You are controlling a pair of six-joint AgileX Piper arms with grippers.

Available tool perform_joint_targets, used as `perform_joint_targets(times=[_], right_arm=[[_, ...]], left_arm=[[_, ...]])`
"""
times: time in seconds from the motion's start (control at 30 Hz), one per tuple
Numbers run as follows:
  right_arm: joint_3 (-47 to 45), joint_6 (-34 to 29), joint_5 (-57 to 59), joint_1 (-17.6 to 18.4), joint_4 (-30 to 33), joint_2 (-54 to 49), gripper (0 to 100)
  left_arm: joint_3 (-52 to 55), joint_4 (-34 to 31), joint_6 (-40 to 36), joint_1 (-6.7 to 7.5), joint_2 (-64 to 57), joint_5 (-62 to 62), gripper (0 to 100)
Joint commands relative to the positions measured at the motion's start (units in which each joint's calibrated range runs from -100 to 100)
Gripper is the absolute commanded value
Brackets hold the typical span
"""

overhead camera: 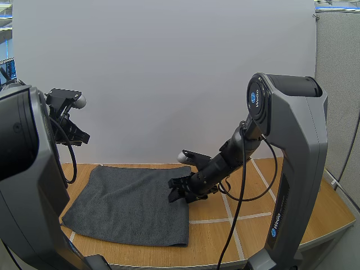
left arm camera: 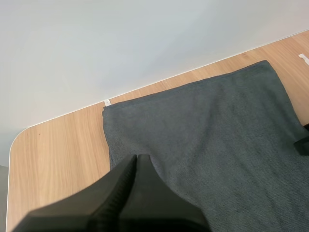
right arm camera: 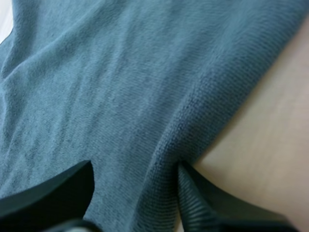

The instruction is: Fold the towel

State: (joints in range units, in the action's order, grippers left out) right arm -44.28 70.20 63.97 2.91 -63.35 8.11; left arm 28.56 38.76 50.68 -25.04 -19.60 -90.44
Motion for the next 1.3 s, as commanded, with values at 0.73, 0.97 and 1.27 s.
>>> perform_joint_targets(times=[0.73,0.97,1.27], right_arm=[[-0.9,-0.8,0.1,-6.5,12.7,-5.5,0],[-0.9,-0.8,1.4,-12.0,17.0,-6.9,0],[-0.9,2.5,1.7,-17.4,19.1,-6.9,0]], left_arm=[[0.1,0.2,-0.4,-0.03,-0.2,-0.6,0],[0.1,0.2,-0.4,-0.03,-0.2,-0.6,0],[0.1,0.2,-0.4,-0.03,-0.2,-0.6,0]])
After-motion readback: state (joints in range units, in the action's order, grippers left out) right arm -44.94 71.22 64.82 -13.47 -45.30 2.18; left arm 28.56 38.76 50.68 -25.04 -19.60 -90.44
